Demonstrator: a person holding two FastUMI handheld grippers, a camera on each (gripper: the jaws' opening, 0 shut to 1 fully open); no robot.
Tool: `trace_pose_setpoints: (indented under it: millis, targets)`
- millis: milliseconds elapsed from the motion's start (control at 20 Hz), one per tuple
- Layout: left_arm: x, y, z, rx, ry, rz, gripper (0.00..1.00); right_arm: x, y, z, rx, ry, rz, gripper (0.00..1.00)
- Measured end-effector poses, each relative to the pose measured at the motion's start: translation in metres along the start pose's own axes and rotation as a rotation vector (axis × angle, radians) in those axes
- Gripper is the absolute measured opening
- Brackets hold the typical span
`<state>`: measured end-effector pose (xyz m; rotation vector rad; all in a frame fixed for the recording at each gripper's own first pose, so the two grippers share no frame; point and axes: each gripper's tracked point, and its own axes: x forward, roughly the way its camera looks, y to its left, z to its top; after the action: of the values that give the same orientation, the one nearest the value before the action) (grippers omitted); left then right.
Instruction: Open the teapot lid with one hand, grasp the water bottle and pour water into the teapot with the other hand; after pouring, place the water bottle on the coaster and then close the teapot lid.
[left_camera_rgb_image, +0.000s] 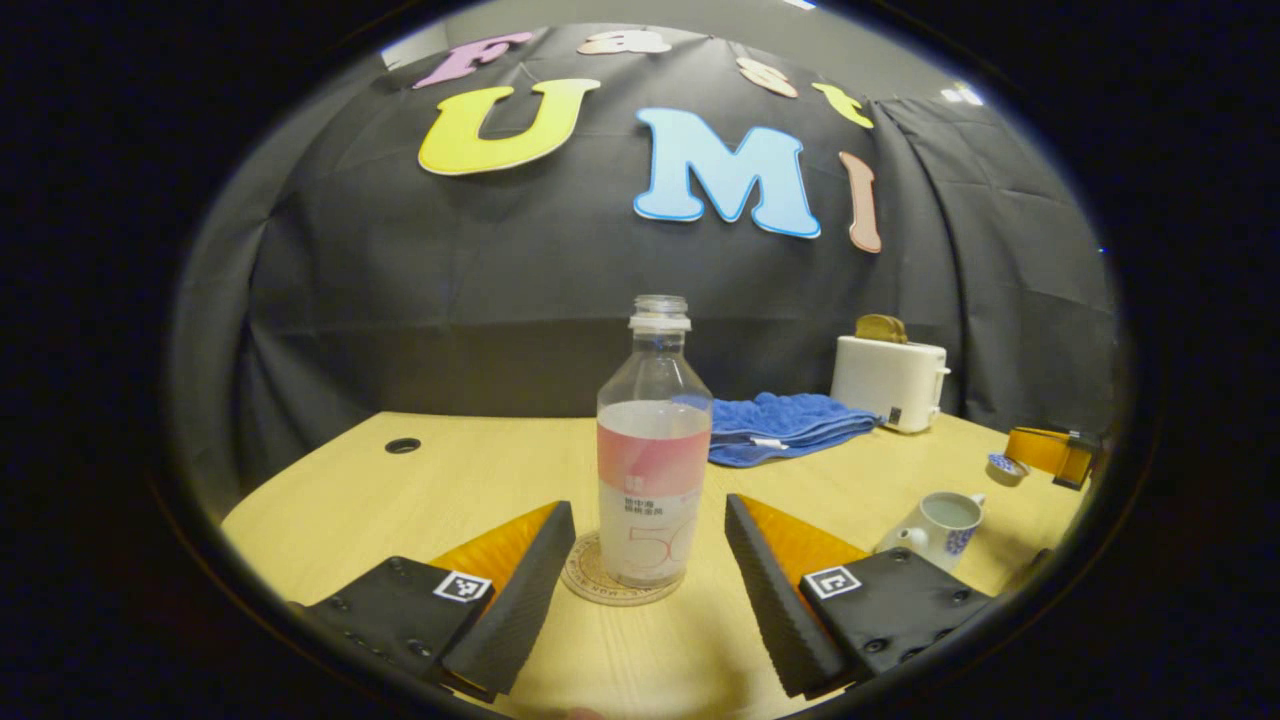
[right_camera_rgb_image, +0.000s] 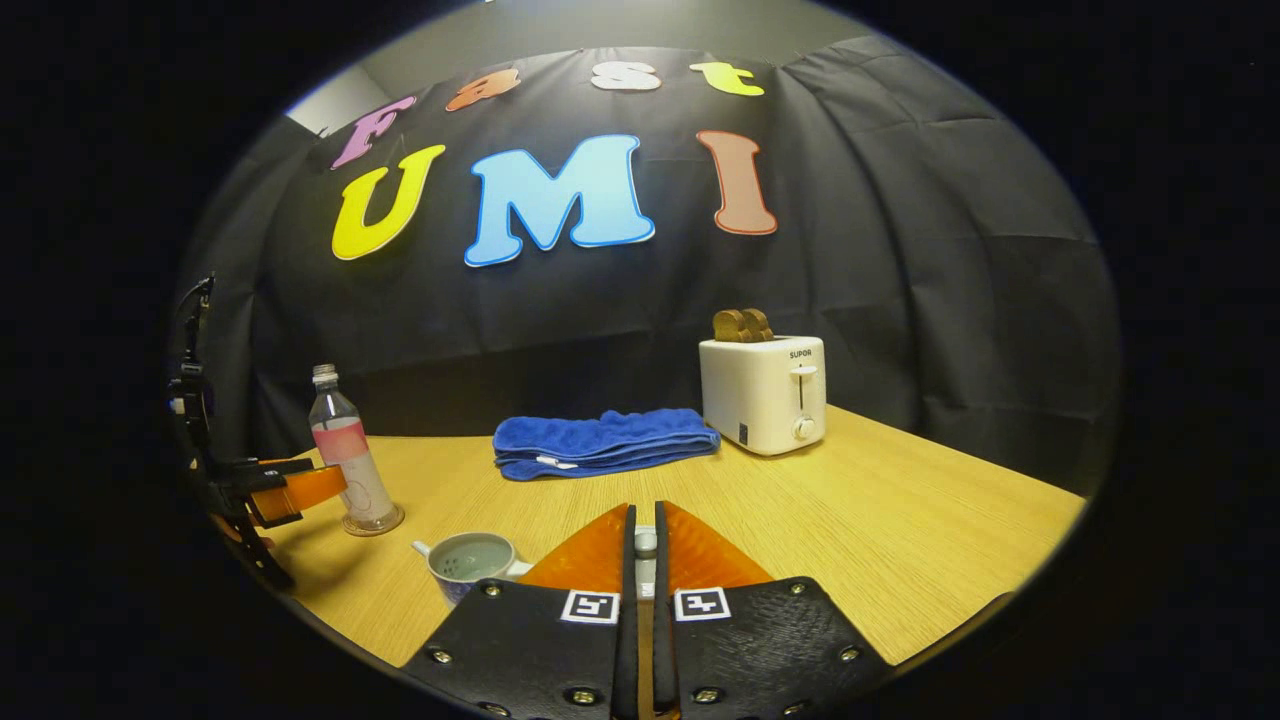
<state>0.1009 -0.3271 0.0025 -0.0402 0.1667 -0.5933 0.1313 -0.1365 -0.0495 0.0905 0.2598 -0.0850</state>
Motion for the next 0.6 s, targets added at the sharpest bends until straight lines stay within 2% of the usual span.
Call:
trace_pose_setpoints:
  millis: [250, 600]
  targets:
    - [-0.019, 0.027, 0.016, 0.001, -0.047, 0.043, 1.0, 0.004, 0.022, 0.007, -0.033, -0.007, 0.026, 0.06]
    - [-0.035, 0.059, 0.02, 0.017, -0.067, 0.106, 1.0, 0.009, 0.08, 0.013, -0.06, -0.005, 0.135, 0.06]
